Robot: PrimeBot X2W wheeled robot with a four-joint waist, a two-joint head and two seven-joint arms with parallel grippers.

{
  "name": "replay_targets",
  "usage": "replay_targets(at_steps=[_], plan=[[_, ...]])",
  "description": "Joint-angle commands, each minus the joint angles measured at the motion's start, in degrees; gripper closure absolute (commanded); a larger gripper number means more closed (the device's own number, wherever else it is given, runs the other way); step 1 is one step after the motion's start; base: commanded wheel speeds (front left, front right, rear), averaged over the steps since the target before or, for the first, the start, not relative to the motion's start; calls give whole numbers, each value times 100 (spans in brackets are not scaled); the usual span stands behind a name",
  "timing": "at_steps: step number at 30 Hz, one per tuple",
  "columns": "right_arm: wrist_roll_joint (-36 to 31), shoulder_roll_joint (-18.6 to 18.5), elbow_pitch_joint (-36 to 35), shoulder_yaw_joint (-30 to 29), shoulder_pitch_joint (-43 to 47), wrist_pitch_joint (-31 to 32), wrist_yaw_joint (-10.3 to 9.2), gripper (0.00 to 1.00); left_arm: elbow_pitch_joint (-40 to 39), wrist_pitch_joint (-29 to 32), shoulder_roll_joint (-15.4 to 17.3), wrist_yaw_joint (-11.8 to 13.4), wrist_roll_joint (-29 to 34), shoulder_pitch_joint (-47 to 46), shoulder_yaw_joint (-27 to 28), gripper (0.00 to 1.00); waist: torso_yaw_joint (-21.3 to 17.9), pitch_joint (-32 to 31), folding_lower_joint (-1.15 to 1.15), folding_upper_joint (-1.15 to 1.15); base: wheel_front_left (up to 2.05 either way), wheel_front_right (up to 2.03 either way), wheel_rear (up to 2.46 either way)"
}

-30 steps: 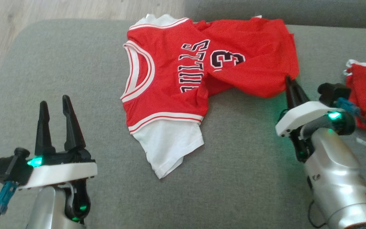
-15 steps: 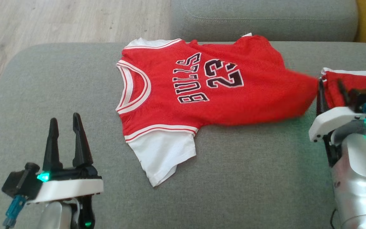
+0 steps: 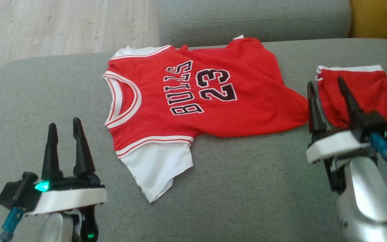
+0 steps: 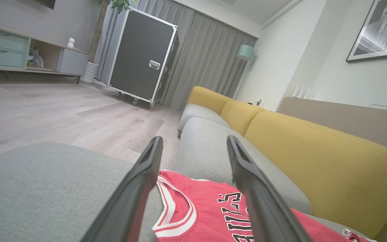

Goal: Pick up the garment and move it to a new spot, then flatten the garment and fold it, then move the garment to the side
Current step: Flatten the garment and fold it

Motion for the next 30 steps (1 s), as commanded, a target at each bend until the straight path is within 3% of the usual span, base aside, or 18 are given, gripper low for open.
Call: replay_targets(at_steps=[1, 6, 12, 17, 30], plan=[[71, 25, -218, 157, -34, -59, -5, 0, -173, -29, 26, -33, -3, -104, 204, 0, -47, -7, 0, 0, 0, 0, 0], [709, 25, -754, 547, 623, -60, -5, 0, -57, -29, 21, -35, -26, -71, 159, 0, -184, 33, 0, 0, 0, 0, 0], [812, 25, -1058, 572, 708, -60, -5, 0, 84, 94, 34, 162, -39, -233, 192, 0, -286, 215, 0, 0, 0, 0, 0], [832, 25, -1157, 524, 596, -61, -5, 0, 566, 768, 201, 424, 241, -547, -23, 0, -324, 408, 0, 0, 0, 0, 0], [964, 26, -1175, 604, 490, -61, -5, 0, 1906, 2133, 498, 638, 304, -1410, -242, 0, -441, 833, 0, 0, 0, 0, 0]])
